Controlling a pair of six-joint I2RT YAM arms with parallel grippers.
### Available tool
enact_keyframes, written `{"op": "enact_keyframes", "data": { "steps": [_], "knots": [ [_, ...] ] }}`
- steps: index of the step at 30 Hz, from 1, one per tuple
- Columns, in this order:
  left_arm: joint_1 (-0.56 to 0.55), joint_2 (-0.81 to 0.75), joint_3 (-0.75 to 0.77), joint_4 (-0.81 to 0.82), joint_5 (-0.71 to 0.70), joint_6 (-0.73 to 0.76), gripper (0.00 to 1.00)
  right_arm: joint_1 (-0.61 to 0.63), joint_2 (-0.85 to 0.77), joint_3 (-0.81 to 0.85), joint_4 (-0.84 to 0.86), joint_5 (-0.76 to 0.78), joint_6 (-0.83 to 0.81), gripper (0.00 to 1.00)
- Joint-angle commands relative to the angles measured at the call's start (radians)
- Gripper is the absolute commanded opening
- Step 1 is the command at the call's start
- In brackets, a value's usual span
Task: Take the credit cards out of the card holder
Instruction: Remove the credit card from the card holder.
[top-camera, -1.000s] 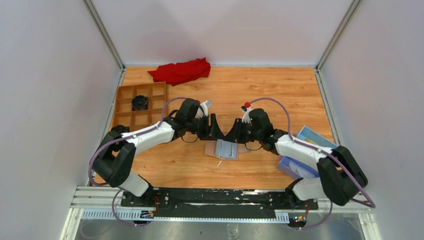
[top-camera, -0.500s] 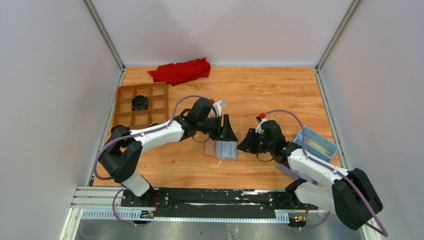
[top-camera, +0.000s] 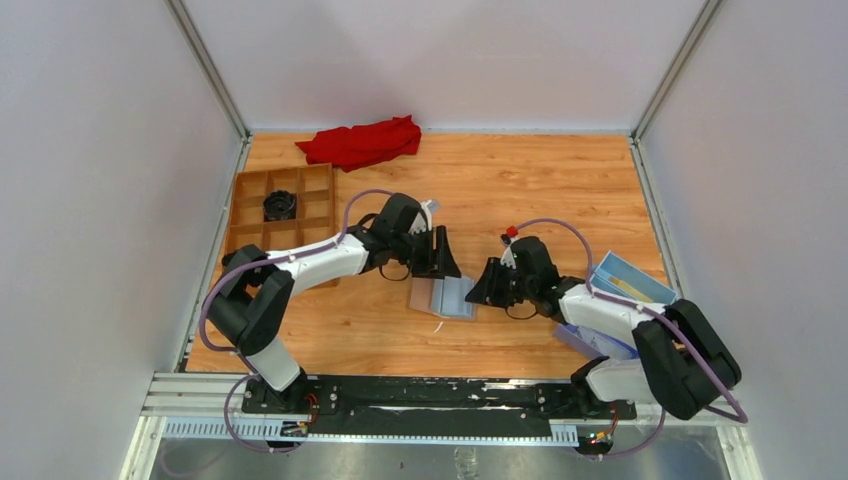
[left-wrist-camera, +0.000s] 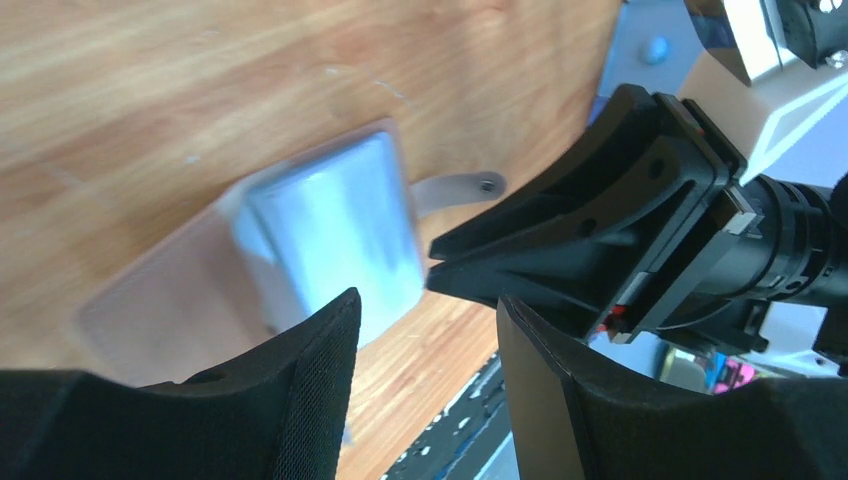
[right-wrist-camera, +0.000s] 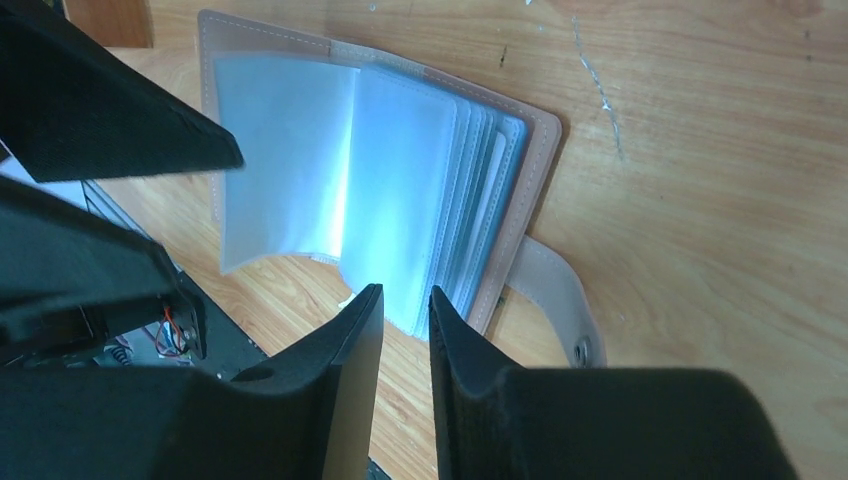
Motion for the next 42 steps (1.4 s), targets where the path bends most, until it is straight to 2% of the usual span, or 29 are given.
{"op": "enact_keyframes", "data": {
  "steps": [1, 9, 24, 27, 31, 34, 42],
  "knots": [
    [0.037, -0.035, 0.005, -0.115, -0.06, 0.073, 0.56, -0.01, 0.059, 0.025, 0.063, -0.061, 0.008, 0.27],
    [0.036, 0.014, -0.019, -0.154, -0.075, 0.103, 0.56, -0.011, 0.111, 0.044, 0.089, -0.084, 0.014, 0.26],
    [0.039, -0.018, 0.016, -0.216, -0.121, 0.146, 0.56, -0.004, 0.192, 0.082, 0.127, -0.151, 0.017, 0.25],
    [0.043, -0.046, 0.024, -0.235, -0.136, 0.157, 0.56, -0.004, 0.154, 0.076, 0.092, -0.106, 0.005, 0.24],
    [0.046, -0.085, 0.03, -0.255, -0.159, 0.169, 0.56, -0.009, 0.035, 0.028, 0.056, 0.043, 0.024, 0.24],
    [0.047, -0.104, 0.019, -0.257, -0.171, 0.168, 0.56, -0.009, -0.003, 0.018, 0.049, 0.082, 0.02, 0.25],
    [0.048, -0.07, -0.005, -0.238, -0.149, 0.159, 0.56, -0.008, 0.101, 0.065, 0.012, 0.049, -0.011, 0.23]
  ]
}}
